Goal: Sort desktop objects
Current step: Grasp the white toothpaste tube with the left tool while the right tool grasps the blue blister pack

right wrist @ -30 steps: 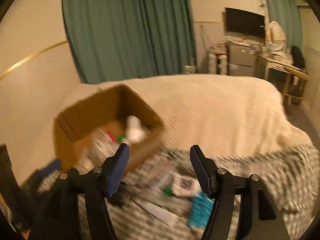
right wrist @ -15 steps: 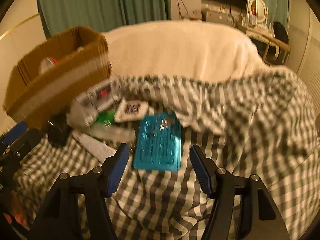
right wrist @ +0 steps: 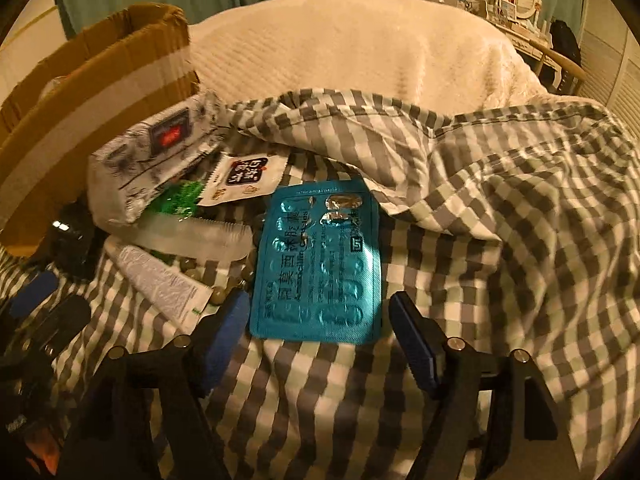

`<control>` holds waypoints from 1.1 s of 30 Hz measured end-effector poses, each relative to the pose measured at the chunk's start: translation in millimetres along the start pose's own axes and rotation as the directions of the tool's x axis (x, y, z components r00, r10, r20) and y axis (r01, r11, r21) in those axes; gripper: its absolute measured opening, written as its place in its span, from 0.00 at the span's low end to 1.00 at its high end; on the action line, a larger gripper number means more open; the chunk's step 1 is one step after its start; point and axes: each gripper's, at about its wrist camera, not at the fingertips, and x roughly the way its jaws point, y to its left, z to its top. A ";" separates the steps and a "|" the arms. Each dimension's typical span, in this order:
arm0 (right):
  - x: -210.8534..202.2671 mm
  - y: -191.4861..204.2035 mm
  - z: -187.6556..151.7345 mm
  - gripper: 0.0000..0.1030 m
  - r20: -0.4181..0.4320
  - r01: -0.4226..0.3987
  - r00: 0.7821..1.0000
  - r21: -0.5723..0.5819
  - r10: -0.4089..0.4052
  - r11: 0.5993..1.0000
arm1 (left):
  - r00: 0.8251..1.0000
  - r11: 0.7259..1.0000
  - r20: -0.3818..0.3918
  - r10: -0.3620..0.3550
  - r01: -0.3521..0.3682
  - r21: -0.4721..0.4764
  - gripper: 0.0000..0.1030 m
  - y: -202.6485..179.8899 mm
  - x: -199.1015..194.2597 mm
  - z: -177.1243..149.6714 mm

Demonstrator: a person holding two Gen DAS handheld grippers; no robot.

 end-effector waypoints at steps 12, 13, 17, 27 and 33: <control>12.3 2.8 5.4 0.67 0.008 0.048 0.999 -0.026 -0.048 0.999 | 1.000 1.000 -0.026 0.017 -0.017 0.001 0.85 -7.0 3.0 -2.5; 10.5 1.2 3.5 0.67 0.004 0.037 0.999 -0.023 -0.037 0.999 | 1.000 1.000 -0.026 0.014 -0.014 0.001 0.85 -10.4 3.4 -1.7; -4.4 -6.1 -2.8 0.67 0.016 0.036 0.999 -0.015 -0.035 0.999 | 0.999 1.000 -0.038 0.006 -0.005 0.004 0.85 -26.2 9.1 3.3; -35.7 -31.3 0.4 0.67 0.069 -0.043 0.997 0.064 0.038 0.997 | 0.991 0.989 -0.093 0.092 -0.101 -0.105 0.78 -37.0 56.1 12.5; -36.0 -30.1 3.4 0.67 0.073 -0.042 0.997 0.046 0.039 0.998 | 0.996 0.992 -0.088 0.027 -0.037 -0.117 0.28 -21.7 50.9 15.8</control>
